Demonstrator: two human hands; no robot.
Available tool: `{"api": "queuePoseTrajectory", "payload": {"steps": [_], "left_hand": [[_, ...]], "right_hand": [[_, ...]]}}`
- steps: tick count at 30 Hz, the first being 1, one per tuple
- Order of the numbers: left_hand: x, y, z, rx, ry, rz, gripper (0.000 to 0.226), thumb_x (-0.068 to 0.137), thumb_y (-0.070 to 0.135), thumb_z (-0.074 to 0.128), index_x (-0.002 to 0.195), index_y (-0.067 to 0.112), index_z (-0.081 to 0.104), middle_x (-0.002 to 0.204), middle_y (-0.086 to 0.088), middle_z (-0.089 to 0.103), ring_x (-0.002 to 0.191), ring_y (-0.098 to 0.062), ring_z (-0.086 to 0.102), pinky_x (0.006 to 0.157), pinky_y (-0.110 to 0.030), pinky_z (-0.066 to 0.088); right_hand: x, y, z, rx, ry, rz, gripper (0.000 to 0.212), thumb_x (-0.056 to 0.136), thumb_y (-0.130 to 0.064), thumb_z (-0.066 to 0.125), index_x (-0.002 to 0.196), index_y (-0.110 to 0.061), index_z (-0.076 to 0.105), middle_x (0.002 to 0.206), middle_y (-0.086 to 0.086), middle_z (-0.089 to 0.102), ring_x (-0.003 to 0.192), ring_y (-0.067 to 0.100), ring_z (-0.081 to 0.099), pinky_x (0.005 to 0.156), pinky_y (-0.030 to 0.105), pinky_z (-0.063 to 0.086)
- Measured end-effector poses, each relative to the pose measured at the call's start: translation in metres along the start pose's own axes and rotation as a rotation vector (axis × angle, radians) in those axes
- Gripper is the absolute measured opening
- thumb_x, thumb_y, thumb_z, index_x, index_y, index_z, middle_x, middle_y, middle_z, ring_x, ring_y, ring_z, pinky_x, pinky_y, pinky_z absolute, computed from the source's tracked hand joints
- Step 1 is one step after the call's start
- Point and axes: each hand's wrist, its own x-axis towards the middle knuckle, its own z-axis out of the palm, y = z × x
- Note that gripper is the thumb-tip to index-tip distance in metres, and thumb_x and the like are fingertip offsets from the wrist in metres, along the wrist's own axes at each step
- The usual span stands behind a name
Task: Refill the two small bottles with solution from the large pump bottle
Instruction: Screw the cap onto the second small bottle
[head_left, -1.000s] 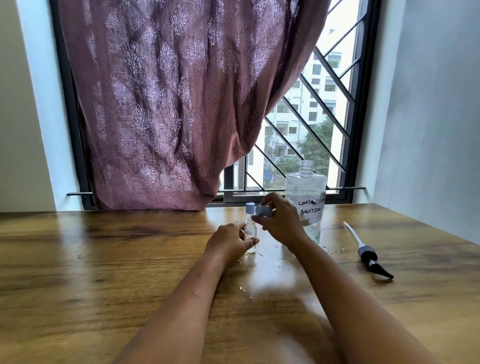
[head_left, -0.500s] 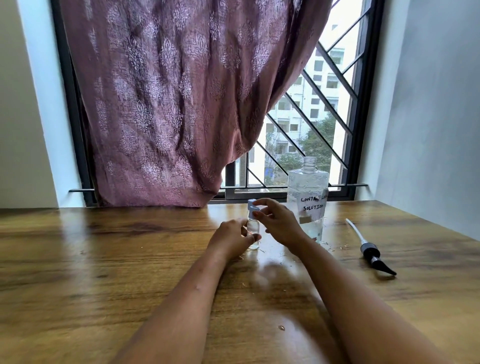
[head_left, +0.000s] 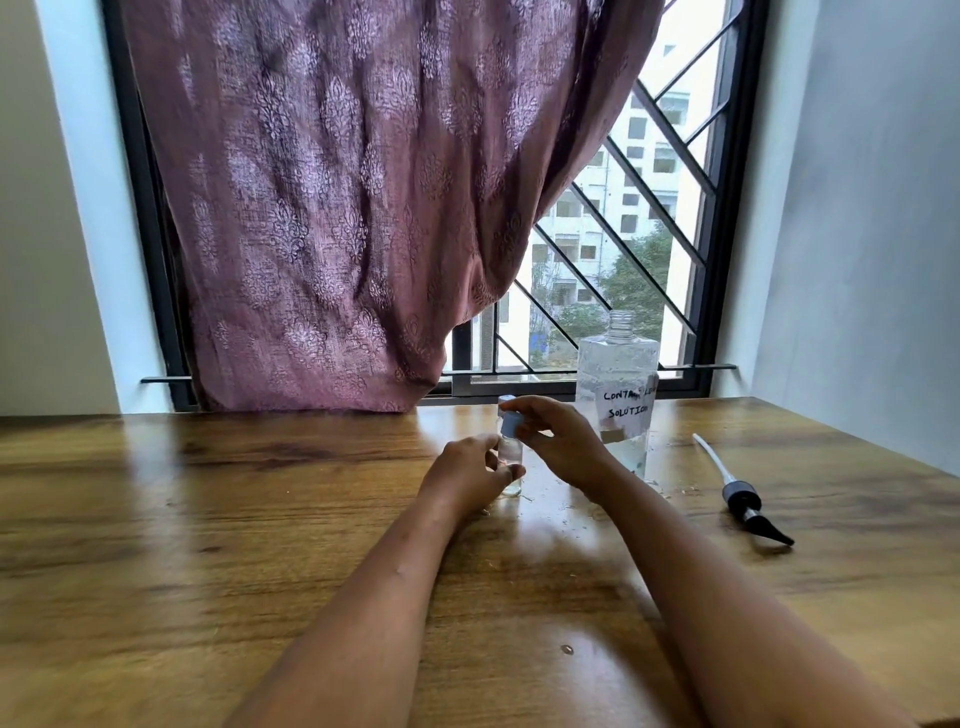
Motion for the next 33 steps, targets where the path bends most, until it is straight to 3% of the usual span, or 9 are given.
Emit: {"api": "queuePoseTrajectory", "payload": {"steps": [6, 10, 14, 16, 19, 25, 29, 33], "left_hand": [[-0.001, 0.0, 0.0, -0.015, 0.01, 0.004, 0.039, 0.083, 0.038, 0.064, 0.118, 0.02, 0.058, 0.107, 0.0, 0.066, 0.099, -0.019, 0.06, 0.085, -0.031, 0.047], [0.0, -0.001, 0.0, -0.028, 0.012, 0.005, 0.035, 0.084, 0.036, 0.065, 0.113, 0.017, 0.059, 0.108, -0.001, 0.065, 0.097, -0.017, 0.058, 0.08, -0.028, 0.044], [0.002, -0.001, 0.001, -0.03, -0.005, 0.002, 0.031, 0.084, 0.036, 0.064, 0.11, 0.018, 0.06, 0.106, 0.001, 0.065, 0.095, -0.015, 0.058, 0.08, -0.027, 0.044], [0.003, -0.002, 0.001, -0.025, -0.027, 0.01, 0.032, 0.084, 0.037, 0.063, 0.111, 0.02, 0.06, 0.107, 0.0, 0.066, 0.1, -0.017, 0.06, 0.086, -0.031, 0.048], [0.001, 0.002, 0.002, -0.033, -0.087, 0.027, 0.036, 0.085, 0.037, 0.06, 0.116, 0.019, 0.058, 0.11, -0.002, 0.064, 0.102, -0.02, 0.059, 0.09, -0.035, 0.048], [0.002, 0.002, 0.004, -0.168, -0.153, -0.003, 0.033, 0.087, 0.033, 0.058, 0.116, 0.018, 0.057, 0.113, -0.008, 0.06, 0.097, -0.023, 0.059, 0.083, -0.036, 0.047], [0.001, 0.001, 0.004, -0.16, -0.15, 0.023, 0.031, 0.089, 0.032, 0.056, 0.119, 0.021, 0.056, 0.107, -0.004, 0.059, 0.102, -0.023, 0.057, 0.083, -0.031, 0.043], [0.001, 0.002, 0.004, -0.147, -0.162, 0.034, 0.033, 0.09, 0.032, 0.055, 0.121, 0.021, 0.054, 0.112, -0.007, 0.06, 0.104, -0.023, 0.056, 0.09, -0.034, 0.044]], "right_hand": [[0.0, 0.0, -0.001, -0.039, -0.007, -0.028, 0.034, 0.083, 0.007, 0.058, 0.11, -0.012, 0.065, 0.112, 0.011, 0.067, 0.09, 0.017, 0.06, 0.074, 0.004, 0.042], [-0.003, -0.006, -0.005, 0.197, -0.119, 0.055, 0.04, 0.084, 0.014, 0.05, 0.106, -0.018, 0.063, 0.114, 0.02, 0.062, 0.095, 0.013, 0.055, 0.08, 0.014, 0.043], [-0.005, -0.009, -0.008, 0.339, -0.195, 0.083, 0.034, 0.086, 0.008, 0.055, 0.106, -0.018, 0.062, 0.105, 0.009, 0.06, 0.093, 0.01, 0.057, 0.084, 0.018, 0.046], [-0.005, -0.007, -0.005, 0.306, -0.158, 0.087, 0.03, 0.082, -0.001, 0.065, 0.102, -0.023, 0.063, 0.104, 0.007, 0.064, 0.094, 0.013, 0.06, 0.089, 0.027, 0.049], [-0.004, -0.005, -0.003, 0.186, -0.038, 0.082, 0.024, 0.077, -0.006, 0.072, 0.096, -0.017, 0.066, 0.098, 0.004, 0.068, 0.09, 0.015, 0.063, 0.086, 0.03, 0.051], [-0.006, -0.014, -0.009, 0.346, -0.183, 0.105, 0.027, 0.085, 0.01, 0.054, 0.1, -0.009, 0.065, 0.098, 0.004, 0.064, 0.092, 0.009, 0.058, 0.083, 0.017, 0.047], [-0.006, -0.019, -0.01, 0.422, -0.209, 0.192, 0.028, 0.086, 0.006, 0.049, 0.095, -0.014, 0.066, 0.1, 0.008, 0.061, 0.096, 0.017, 0.057, 0.089, 0.031, 0.043], [-0.006, -0.019, -0.008, 0.412, -0.209, 0.157, 0.038, 0.084, 0.01, 0.046, 0.088, -0.019, 0.069, 0.099, 0.011, 0.06, 0.096, 0.022, 0.058, 0.091, 0.038, 0.043]]}}
